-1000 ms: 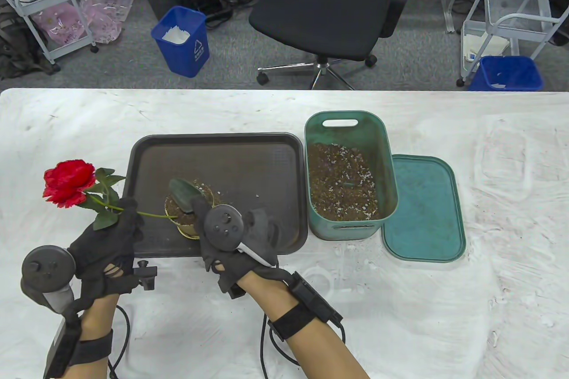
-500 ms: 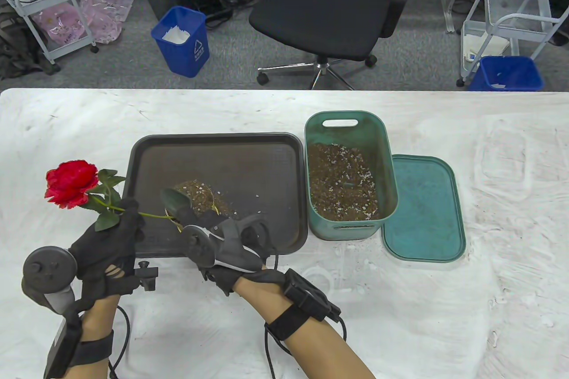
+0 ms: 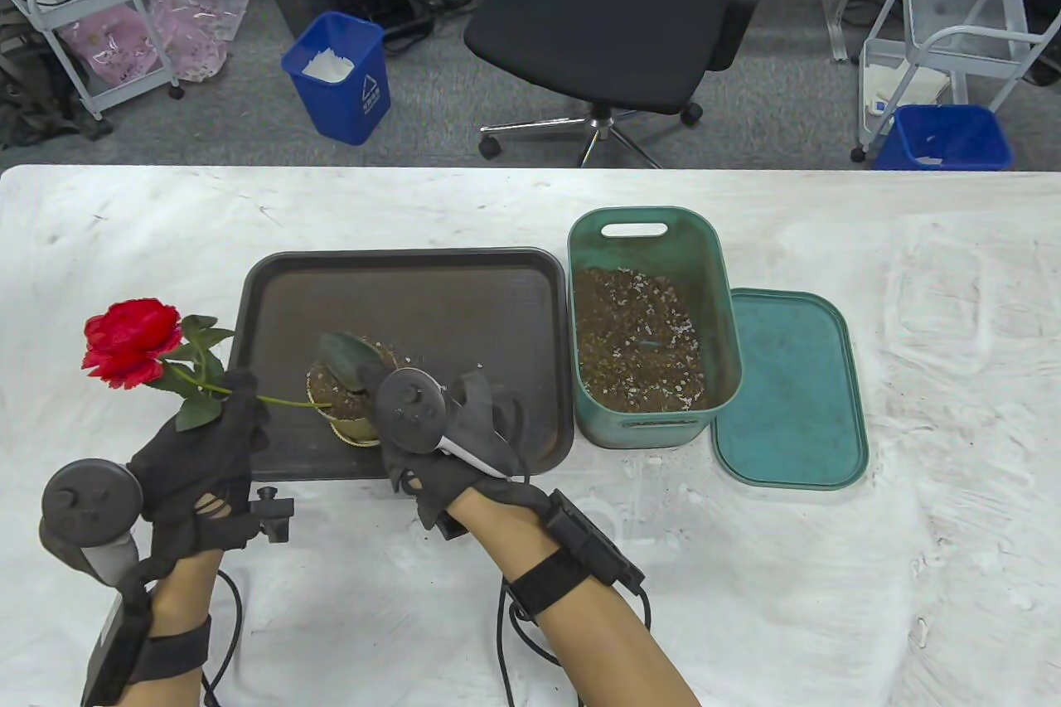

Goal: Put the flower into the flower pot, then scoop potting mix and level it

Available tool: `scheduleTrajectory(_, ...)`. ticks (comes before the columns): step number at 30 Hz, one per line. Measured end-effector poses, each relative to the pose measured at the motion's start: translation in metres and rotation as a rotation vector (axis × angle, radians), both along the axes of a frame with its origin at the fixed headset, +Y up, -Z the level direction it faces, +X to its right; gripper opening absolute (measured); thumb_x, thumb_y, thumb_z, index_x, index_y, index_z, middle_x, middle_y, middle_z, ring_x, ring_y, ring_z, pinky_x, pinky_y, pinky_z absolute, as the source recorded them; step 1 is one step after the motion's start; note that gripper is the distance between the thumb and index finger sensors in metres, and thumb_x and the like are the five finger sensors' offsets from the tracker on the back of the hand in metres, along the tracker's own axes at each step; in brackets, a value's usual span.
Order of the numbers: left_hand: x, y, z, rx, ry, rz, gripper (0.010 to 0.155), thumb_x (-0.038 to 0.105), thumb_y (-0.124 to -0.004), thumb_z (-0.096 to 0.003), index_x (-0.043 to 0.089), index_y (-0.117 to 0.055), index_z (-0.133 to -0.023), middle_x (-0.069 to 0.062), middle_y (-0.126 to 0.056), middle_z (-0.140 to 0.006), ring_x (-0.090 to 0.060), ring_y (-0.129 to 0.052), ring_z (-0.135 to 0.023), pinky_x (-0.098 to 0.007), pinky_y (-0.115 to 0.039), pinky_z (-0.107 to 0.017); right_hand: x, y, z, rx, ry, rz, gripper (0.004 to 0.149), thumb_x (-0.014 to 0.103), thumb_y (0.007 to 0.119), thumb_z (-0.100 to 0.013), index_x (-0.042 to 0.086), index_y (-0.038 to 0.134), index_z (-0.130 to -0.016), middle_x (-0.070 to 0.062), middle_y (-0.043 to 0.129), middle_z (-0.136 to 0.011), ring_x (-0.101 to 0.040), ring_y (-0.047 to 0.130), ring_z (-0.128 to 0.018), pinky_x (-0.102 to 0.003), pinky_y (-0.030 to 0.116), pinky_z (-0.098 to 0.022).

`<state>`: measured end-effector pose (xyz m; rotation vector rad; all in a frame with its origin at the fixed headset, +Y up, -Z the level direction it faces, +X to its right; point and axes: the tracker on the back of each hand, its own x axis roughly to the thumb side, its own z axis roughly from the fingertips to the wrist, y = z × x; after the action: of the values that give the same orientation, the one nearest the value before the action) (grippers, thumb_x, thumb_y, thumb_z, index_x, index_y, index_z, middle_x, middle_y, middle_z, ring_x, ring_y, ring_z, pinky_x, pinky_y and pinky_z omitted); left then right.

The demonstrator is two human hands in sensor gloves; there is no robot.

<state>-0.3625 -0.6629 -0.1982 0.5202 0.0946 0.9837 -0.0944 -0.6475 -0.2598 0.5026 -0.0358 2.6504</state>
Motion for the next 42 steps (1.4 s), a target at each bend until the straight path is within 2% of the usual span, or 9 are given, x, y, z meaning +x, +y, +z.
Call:
scheduleTrajectory(3, 0.0, 0.0, 0.0, 0.0, -0.002, 0.001, 0.041, 0.045, -0.088, -0.0418, 0.023, -0.096, -0.076, 0.003, -0.107, -0.056, -0.014, -0.113, -0.023, -0.032, -0.096, -0.024, 0.004, -0.008, 0.0, -0.064, -0.024, -0.068, 0.052, 0.037, 0.076, -0.043, 0.027, 0.071, -0.094, -0.001, 0.094, -0.035, -0.016, 0.099, -0.011, -0.035, 0.09, -0.001)
scheduleTrajectory(13, 0.0, 0.0, 0.0, 0.0, 0.0, 0.001, 0.041, 0.045, -0.088, -0.0417, 0.023, -0.096, -0.076, 0.003, -0.107, -0.056, -0.013, -0.113, -0.023, -0.032, -0.096, -0.024, 0.021, -0.029, 0.018, 0.01, -0.086, -0.281, 0.053, 0.037, 0.075, -0.044, 0.025, 0.07, -0.095, -0.001, 0.093, -0.037, -0.016, 0.099, -0.013, -0.035, 0.091, -0.002)
scheduleTrajectory(17, 0.0, 0.0, 0.0, 0.0, 0.002, 0.002, 0.041, 0.045, -0.088, -0.0418, 0.023, -0.096, -0.075, 0.003, -0.107, -0.056, -0.013, -0.113, -0.023, -0.032, -0.096, -0.024, 0.02, -0.042, 0.021, 0.007, -0.086, -0.259, 0.053, 0.037, 0.074, -0.044, 0.027, 0.068, -0.096, -0.001, 0.093, -0.037, -0.017, 0.099, -0.013, -0.036, 0.091, -0.003)
scheduleTrajectory(20, 0.0, 0.0, 0.0, -0.001, 0.003, 0.004, 0.041, 0.045, -0.088, -0.0418, 0.023, -0.096, -0.076, 0.003, -0.107, -0.055, -0.013, -0.113, -0.023, -0.032, -0.096, -0.024, 0.02, -0.04, 0.022, 0.008, -0.075, -0.263, 0.053, 0.037, 0.074, -0.044, 0.026, 0.068, -0.096, -0.002, 0.093, -0.038, -0.017, 0.099, -0.014, -0.036, 0.091, -0.004)
scheduleTrajectory(24, 0.0, 0.0, 0.0, -0.001, 0.005, 0.001, 0.041, 0.045, -0.088, -0.0418, 0.023, -0.096, -0.076, 0.003, -0.107, -0.055, -0.014, -0.113, -0.022, -0.032, -0.096, -0.024, 0.017, -0.033, 0.033, 0.107, -0.025, -0.273, 0.053, 0.037, 0.074, -0.044, 0.026, 0.069, -0.096, -0.002, 0.093, -0.039, -0.017, 0.099, -0.014, -0.036, 0.091, -0.004)
scheduleTrajectory(28, 0.0, 0.0, 0.0, -0.001, 0.006, 0.0, 0.041, 0.045, -0.088, -0.0418, 0.023, -0.096, -0.076, 0.003, -0.107, -0.056, -0.013, -0.113, -0.023, -0.032, -0.096, -0.024, 0.008, -0.035, 0.044, 0.186, 0.014, -0.162, 0.053, 0.037, 0.075, -0.044, 0.025, 0.069, -0.096, -0.001, 0.093, -0.038, -0.017, 0.099, -0.014, -0.036, 0.091, -0.004)
scheduleTrajectory(34, -0.001, 0.0, 0.0, 0.0, 0.003, 0.001, 0.041, 0.045, -0.088, -0.0418, 0.023, -0.096, -0.076, 0.003, -0.107, -0.056, -0.014, -0.113, -0.023, -0.032, -0.096, -0.024, 0.001, -0.041, 0.047, 0.207, -0.001, -0.071, 0.053, 0.036, 0.074, -0.044, 0.025, 0.068, -0.095, -0.002, 0.093, -0.037, -0.018, 0.099, -0.013, -0.037, 0.091, -0.002)
scheduleTrajectory(39, 0.0, 0.001, 0.0, 0.0, 0.002, 0.0, 0.041, 0.045, -0.088, -0.0418, 0.023, -0.096, -0.076, 0.003, -0.107, -0.056, -0.013, -0.113, -0.023, -0.032, -0.096, -0.024, 0.006, -0.017, 0.032, 0.124, -0.014, -0.167, 0.052, 0.036, 0.075, -0.044, 0.024, 0.072, -0.094, -0.002, 0.093, -0.037, -0.017, 0.099, -0.013, -0.036, 0.091, -0.002)
scheduleTrajectory(42, -0.001, 0.0, 0.0, -0.001, 0.003, 0.004, 0.041, 0.045, -0.088, -0.0419, 0.023, -0.096, -0.076, 0.003, -0.107, -0.056, -0.014, -0.113, -0.023, -0.032, -0.096, -0.024, 0.002, 0.006, 0.012, -0.061, -0.031, -0.16, 0.052, 0.036, 0.075, -0.045, 0.023, 0.071, -0.095, -0.002, 0.093, -0.038, -0.017, 0.099, -0.013, -0.036, 0.091, -0.003)
